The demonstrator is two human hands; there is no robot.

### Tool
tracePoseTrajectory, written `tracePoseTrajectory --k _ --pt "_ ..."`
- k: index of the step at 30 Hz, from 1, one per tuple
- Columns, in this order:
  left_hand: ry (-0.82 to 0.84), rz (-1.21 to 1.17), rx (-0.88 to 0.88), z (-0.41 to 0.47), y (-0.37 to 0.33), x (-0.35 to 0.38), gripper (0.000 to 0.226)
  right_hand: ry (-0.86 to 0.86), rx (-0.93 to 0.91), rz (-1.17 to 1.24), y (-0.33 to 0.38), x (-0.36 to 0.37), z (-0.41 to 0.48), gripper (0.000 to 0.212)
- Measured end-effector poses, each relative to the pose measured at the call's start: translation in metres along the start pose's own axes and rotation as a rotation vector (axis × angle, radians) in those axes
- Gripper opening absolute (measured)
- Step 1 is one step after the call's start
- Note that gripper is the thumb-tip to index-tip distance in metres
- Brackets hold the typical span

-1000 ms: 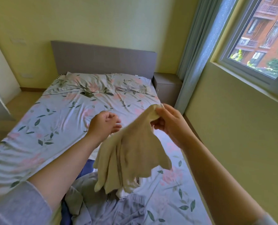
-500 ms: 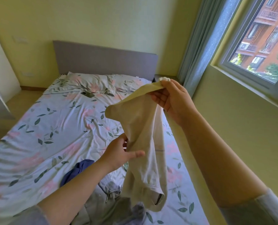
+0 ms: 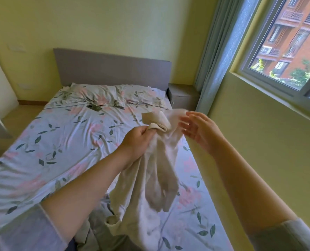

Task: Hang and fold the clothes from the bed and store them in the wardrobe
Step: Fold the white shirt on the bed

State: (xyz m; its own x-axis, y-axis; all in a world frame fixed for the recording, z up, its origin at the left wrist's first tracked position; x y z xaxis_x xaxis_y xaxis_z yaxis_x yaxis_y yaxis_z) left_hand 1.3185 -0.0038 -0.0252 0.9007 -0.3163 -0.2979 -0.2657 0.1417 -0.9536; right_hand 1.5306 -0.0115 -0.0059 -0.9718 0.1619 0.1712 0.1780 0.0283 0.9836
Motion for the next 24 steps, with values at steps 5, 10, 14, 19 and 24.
tracePoseTrajectory --k 5,10,14,19,24 --pt "0.082 0.038 -0.026 0.012 -0.008 -0.005 0.035 0.116 0.007 -0.126 -0.027 0.001 -0.023 0.021" --pt "-0.076 -0.187 -0.138 0.023 0.001 -0.014 0.034 0.140 -0.019 -0.315 -0.039 0.019 -0.050 0.014" --pt "-0.174 -0.266 -0.100 0.026 -0.003 -0.017 0.033 0.175 -0.009 -0.421 -0.043 0.034 -0.062 0.009" --pt "-0.214 -0.528 -0.031 0.025 -0.021 -0.018 0.025 0.182 -0.040 -0.520 -0.050 0.052 -0.068 0.013" --pt "-0.256 -0.560 0.065 0.020 -0.038 -0.021 0.029 0.092 -0.115 -0.578 -0.051 0.059 -0.065 0.018"
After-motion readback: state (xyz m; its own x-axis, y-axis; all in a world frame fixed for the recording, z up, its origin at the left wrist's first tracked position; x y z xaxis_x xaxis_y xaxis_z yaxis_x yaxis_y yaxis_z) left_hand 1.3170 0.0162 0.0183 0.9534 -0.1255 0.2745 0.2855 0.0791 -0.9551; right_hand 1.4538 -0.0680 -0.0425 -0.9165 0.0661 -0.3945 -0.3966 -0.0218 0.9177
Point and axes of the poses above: each hand's wrist, its own z-axis towards the middle knuckle, its own x-axis out of the palm, y = z × x, the point moved 3 cm from there along z, towards the middle knuckle, and after that the axes turned 4 degrees about y, right-handed, at the moved point
